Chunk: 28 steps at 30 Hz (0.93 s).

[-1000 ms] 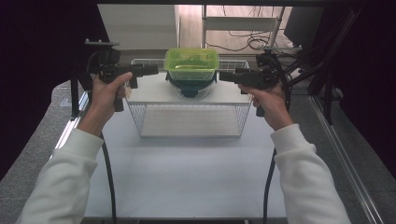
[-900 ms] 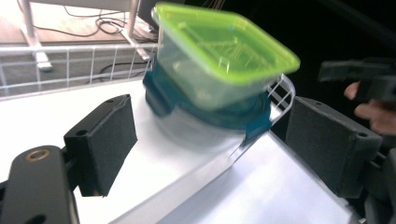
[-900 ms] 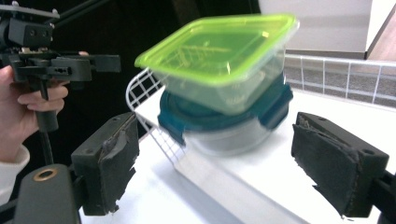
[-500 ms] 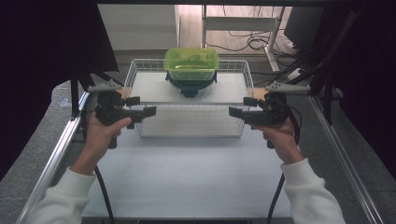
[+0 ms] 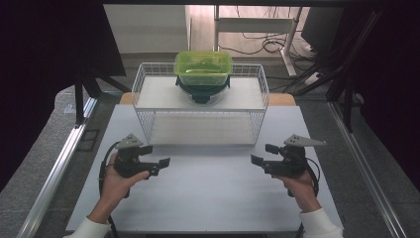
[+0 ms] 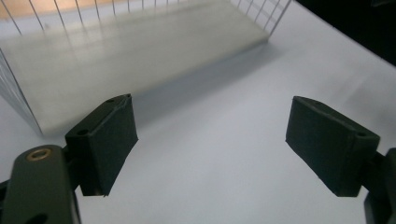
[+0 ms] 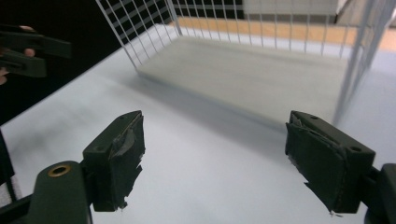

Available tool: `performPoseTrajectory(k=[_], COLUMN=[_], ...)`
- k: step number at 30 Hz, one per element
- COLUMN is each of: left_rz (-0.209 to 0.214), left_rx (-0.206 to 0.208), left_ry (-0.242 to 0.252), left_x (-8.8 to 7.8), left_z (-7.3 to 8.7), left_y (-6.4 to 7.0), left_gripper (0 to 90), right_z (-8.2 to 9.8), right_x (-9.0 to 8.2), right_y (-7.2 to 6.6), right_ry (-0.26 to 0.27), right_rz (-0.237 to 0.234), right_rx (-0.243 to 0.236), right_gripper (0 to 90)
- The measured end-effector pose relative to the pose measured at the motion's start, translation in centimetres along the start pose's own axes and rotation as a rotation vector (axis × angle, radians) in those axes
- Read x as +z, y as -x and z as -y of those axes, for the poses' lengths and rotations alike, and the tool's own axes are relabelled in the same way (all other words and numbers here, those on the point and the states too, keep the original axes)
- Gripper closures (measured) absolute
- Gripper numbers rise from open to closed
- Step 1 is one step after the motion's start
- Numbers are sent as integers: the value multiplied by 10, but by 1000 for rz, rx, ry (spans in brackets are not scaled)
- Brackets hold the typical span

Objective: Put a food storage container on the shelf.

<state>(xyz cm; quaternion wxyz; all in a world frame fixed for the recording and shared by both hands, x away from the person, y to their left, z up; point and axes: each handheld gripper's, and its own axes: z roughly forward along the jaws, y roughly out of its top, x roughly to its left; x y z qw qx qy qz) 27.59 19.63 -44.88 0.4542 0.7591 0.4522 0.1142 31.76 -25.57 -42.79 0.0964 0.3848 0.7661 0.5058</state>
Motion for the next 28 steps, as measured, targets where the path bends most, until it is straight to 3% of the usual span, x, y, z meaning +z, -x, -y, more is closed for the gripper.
performPoseTrajectory(k=[4,9,14,18,28], left_rz=[-5,-28,-41,-40,-48], left_rx=[-17,-37,-42,-52,-76], left_ry=[-7,-53,-85,-78,-72], left_x=[2,9,14,13,13], left_z=[18,38,46,45,44], left_y=[-2,-9,-13,-14,-18], left_gripper=[155,155,155,155,152], right_z=[23,39,52,50,49], right_x=[1,6,13,10,6], right_y=[6,7,10,11,13], right_ry=[-31,-74,-138,-108,-87], right_rz=[38,49,74,38,61], right_rx=[10,23,14,59,49], right_gripper=[204,206,206,206,192])
